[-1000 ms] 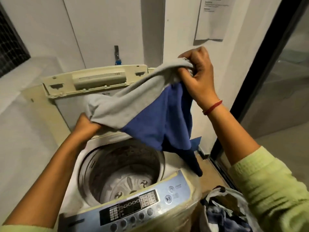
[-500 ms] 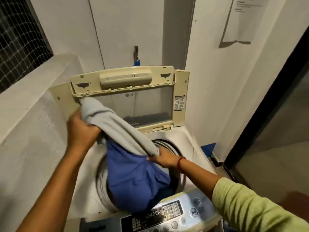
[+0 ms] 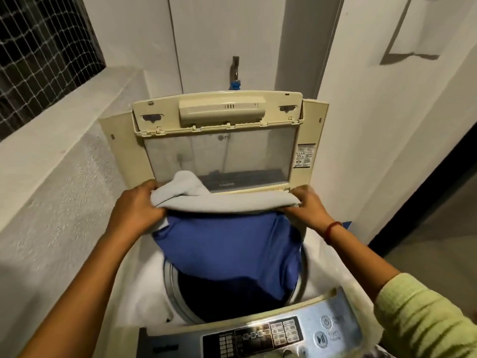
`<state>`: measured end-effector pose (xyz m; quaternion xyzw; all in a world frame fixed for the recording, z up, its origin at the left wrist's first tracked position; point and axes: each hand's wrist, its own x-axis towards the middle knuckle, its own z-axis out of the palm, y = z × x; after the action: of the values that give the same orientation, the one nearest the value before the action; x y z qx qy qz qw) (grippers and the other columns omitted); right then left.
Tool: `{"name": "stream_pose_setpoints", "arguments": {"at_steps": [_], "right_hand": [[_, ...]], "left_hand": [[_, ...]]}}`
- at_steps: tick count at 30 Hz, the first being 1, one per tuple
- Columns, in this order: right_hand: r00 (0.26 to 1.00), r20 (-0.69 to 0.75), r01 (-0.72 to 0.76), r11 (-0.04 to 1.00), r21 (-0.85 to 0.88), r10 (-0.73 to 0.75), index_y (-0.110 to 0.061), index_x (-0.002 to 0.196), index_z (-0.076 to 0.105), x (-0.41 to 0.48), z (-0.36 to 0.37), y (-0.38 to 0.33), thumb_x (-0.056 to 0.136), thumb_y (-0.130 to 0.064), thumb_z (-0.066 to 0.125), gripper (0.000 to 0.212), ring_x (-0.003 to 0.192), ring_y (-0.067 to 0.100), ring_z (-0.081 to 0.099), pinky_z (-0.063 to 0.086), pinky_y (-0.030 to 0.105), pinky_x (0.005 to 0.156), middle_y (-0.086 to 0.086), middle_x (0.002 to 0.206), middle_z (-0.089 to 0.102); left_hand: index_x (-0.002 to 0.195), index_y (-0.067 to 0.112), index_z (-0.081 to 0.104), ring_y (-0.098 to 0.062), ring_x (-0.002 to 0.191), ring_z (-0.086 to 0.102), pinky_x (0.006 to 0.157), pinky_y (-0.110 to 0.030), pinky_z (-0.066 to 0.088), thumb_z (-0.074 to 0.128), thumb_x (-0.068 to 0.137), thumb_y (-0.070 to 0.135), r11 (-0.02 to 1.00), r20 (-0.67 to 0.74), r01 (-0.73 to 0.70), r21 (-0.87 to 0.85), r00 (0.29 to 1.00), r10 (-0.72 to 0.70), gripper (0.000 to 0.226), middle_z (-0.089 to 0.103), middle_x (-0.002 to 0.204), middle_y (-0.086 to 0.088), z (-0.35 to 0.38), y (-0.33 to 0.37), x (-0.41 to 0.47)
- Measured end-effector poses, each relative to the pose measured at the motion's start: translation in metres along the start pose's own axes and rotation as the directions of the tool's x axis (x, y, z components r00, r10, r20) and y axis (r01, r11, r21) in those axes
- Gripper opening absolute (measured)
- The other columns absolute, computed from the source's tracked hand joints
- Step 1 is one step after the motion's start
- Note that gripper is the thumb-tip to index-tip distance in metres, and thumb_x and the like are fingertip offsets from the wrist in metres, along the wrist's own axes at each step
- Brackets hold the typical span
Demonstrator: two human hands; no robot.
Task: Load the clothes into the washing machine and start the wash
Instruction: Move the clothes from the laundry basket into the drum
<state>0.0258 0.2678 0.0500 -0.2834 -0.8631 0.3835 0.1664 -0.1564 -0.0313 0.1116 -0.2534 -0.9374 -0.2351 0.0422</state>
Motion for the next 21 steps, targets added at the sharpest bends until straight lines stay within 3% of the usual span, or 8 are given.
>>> {"name": "stream_pose_setpoints", "arguments": {"at_steps": [3,5,7,9,12,16,19,21], "right_hand": [[0.989,-0.121,0.082,0.995,-0.062,-0.089,-0.008,0.09,0.053,-0.019,0.017,0.002,0.073,-0.027,0.066,0.029,0.087,0.019,0.047,0.038,0.022,0.072,0.004,0.101,0.044],[0.982,0.178,0.084,0.992,-0.095,-0.066,-0.01,0.098,0.049,-0.031,0.025,0.003,0.075,-0.019,0.068,0.031,0.086,0.019,0.051,0.039,0.015,0.063,0.003,0.098,0.052],[0.861,0.509,0.086,0.985,-0.148,0.001,-0.013,0.115,0.049,-0.039,0.033,0.009,0.075,-0.014,0.075,0.048,0.099,0.014,0.053,0.043,0.013,0.079,-0.002,0.109,0.055],[0.822,0.568,0.057,0.987,-0.148,0.038,-0.015,0.123,0.055,-0.044,0.036,0.015,0.077,-0.017,0.075,0.05,0.104,0.009,0.054,0.043,0.024,0.098,-0.006,0.112,0.058],[0.818,0.561,-0.19,0.98,0.051,0.129,-0.015,0.101,0.07,-0.05,0.028,0.012,0.075,-0.025,0.077,0.029,0.085,0.011,0.064,0.053,0.033,0.089,0.0,0.095,0.072],[0.906,0.419,-0.133,0.982,0.136,0.065,-0.015,0.059,0.056,-0.046,0.027,-0.007,0.079,-0.037,0.072,0.034,0.058,0.006,0.052,0.042,0.016,0.057,-0.004,0.059,0.055],[0.966,0.166,-0.254,0.827,0.501,0.196,-0.015,0.065,0.051,-0.032,0.025,-0.019,0.092,-0.022,0.056,0.029,0.073,0.022,0.062,0.053,0.028,0.067,0.012,0.085,0.063],[0.966,0.16,-0.257,0.785,0.564,0.202,-0.015,0.08,0.051,-0.026,0.017,-0.024,0.09,-0.024,0.06,0.016,0.082,0.023,0.065,0.056,0.028,0.068,0.015,0.107,0.063]], "left_hand": [[0.103,0.019,0.068,-0.035,0.091,0.064,0.068,-0.029,0.04,0.064,0.072,0.019,0.993,-0.052,-0.004,-0.121,0.999,-0.002,0.031,0.071,0.095,-0.015,0.014,0.006,-0.003],[0.092,0.016,0.07,-0.018,0.078,0.064,0.066,-0.026,0.043,0.063,0.062,0.034,0.926,0.017,0.033,-0.377,0.999,-0.029,0.037,0.069,0.08,-0.004,0.021,0.012,-0.01],[0.079,0.019,0.065,0.007,0.062,0.058,0.061,-0.019,0.047,0.065,0.061,0.039,0.741,0.075,0.082,-0.667,0.996,-0.043,0.027,0.065,0.065,0.015,0.031,0.018,-0.018],[0.075,0.021,0.062,0.011,0.055,0.055,0.059,-0.014,0.045,0.07,0.079,0.023,0.611,0.09,0.111,-0.784,0.994,-0.065,0.01,0.063,0.061,0.017,0.039,0.028,-0.023],[0.096,0.014,0.068,-0.008,0.082,0.063,0.075,-0.02,0.049,0.065,0.087,0.021,0.58,0.091,0.115,-0.806,0.993,-0.07,0.012,0.069,0.09,0.0,0.042,0.039,-0.021],[0.084,0.026,0.068,-0.007,0.078,0.063,0.072,-0.027,0.048,0.073,0.079,0.033,0.685,0.077,-0.025,-0.728,0.99,0.118,0.011,0.07,0.083,0.005,0.036,0.05,-0.017],[0.078,0.019,0.063,-0.015,0.071,0.059,0.065,-0.031,0.044,0.07,0.075,0.044,0.82,0.118,-0.141,-0.555,0.962,0.245,0.026,0.066,0.075,-0.001,0.033,0.047,-0.012],[0.077,0.022,0.06,-0.017,0.073,0.059,0.066,-0.031,0.043,0.063,0.074,0.051,0.841,0.18,-0.21,-0.499,0.924,0.338,0.029,0.063,0.073,0.003,0.027,0.038,-0.011]]}}
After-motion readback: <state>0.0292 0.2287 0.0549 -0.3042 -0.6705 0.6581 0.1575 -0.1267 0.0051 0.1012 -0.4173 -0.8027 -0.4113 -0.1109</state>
